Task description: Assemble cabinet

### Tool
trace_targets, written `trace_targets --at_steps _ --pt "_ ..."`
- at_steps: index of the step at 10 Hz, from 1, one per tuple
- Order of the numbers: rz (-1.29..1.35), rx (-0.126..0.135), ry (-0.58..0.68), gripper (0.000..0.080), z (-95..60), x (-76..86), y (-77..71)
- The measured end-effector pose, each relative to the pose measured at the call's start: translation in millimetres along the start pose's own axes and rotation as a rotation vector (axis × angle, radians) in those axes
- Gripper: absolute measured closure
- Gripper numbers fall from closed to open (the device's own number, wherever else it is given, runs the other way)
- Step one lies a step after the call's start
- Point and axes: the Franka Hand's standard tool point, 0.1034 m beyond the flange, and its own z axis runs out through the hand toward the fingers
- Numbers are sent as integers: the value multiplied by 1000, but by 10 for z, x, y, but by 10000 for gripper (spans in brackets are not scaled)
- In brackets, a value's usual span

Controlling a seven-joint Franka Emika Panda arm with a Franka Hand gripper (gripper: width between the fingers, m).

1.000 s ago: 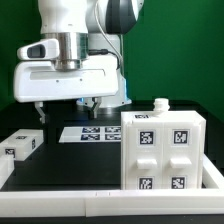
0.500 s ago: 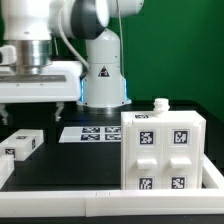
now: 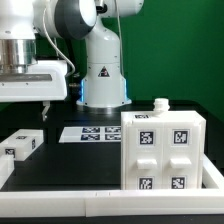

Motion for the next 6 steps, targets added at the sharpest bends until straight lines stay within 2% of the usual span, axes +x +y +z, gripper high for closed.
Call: trace_targets --at_steps 1,2,4,6 --pt "81 25 -39 2 14 -23 4" --pt "113 29 -51 2 42 -38 30" --pt "119 31 -67 2 144 -115 35" --pt "107 17 -63 2 285 -196 29"
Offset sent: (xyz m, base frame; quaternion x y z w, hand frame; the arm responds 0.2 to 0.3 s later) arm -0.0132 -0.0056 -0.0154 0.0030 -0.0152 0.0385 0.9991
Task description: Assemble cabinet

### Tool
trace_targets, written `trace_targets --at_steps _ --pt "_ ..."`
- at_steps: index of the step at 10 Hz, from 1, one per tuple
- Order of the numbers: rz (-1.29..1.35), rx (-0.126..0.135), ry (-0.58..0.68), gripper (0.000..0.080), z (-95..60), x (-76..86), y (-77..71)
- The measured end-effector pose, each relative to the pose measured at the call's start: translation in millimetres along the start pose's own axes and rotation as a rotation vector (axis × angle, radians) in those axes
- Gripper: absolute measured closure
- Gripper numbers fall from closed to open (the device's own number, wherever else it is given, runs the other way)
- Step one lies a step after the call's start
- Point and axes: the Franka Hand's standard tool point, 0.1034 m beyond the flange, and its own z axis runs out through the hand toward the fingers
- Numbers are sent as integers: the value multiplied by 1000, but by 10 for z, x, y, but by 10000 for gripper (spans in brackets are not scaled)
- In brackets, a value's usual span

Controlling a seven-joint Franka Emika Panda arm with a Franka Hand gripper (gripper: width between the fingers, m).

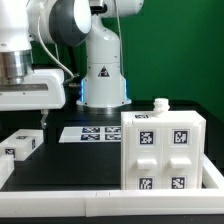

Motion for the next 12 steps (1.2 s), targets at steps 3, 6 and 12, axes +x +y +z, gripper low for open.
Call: trace_targets --at_steps 3,6,12 --pt "-26 -8 -2 2 119 -42 13" --pt "-56 -32 8 2 294 -87 39" --pt "-90 -49 30 239 283 -86 -47"
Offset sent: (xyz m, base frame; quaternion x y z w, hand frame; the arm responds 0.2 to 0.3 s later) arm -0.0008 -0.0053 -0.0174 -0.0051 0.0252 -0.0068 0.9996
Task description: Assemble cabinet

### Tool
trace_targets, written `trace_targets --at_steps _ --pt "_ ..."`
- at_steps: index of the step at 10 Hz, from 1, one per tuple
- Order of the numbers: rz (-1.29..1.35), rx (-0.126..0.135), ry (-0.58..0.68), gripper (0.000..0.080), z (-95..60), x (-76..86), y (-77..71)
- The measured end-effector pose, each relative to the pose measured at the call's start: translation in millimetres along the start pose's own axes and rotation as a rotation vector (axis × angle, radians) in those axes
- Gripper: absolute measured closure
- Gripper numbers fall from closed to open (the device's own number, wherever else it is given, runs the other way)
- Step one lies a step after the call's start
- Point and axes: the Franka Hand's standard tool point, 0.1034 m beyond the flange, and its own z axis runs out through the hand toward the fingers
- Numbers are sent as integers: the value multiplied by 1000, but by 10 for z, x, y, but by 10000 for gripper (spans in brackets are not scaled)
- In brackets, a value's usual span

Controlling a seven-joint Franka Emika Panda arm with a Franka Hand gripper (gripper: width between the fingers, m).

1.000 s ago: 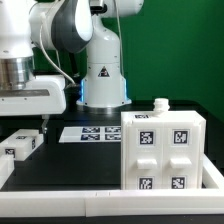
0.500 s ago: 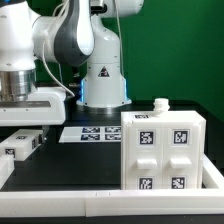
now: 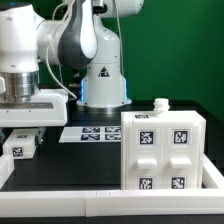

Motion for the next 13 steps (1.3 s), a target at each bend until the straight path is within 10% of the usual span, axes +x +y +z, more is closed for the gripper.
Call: trace_targets --at_steps 9,13 --pt "55 49 80 239 -1391 1197 -1522" --pt "57 49 68 239 -1496 1537 -1620"
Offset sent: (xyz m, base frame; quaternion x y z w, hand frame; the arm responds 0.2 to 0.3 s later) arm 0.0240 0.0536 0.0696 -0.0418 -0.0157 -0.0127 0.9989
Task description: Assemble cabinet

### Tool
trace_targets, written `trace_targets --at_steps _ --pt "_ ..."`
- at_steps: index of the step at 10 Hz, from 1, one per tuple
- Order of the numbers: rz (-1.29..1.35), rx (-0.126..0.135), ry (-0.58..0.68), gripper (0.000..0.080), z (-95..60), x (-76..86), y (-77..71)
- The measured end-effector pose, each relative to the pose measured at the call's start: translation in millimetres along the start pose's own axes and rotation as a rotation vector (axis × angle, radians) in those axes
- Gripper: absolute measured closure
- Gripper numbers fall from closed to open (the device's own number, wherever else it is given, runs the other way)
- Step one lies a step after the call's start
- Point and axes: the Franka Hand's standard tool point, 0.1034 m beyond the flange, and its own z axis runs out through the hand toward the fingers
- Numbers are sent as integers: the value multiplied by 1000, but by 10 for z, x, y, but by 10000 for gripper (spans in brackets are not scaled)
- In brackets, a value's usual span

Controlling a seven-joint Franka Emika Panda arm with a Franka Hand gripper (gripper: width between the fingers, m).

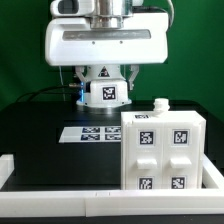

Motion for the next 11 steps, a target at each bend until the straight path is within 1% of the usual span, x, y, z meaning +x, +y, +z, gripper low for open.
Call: trace_targets --at_steps 3,4,5,6,8,9,10,11 --pt "0 0 -2 239 11 -3 0" --pt "-7 2 -12 239 -8 8 -36" --pt "-29 8 -21 239 -95 108 -157" --pt "-47 15 -19 239 -162 249 -281" --pt "-72 22 -23 239 -237 474 -434" --pt "-81 23 -16 239 -247 591 -483" --pt "-94 25 -20 239 -247 705 -563" --pt "-107 26 -17 239 -246 752 -601"
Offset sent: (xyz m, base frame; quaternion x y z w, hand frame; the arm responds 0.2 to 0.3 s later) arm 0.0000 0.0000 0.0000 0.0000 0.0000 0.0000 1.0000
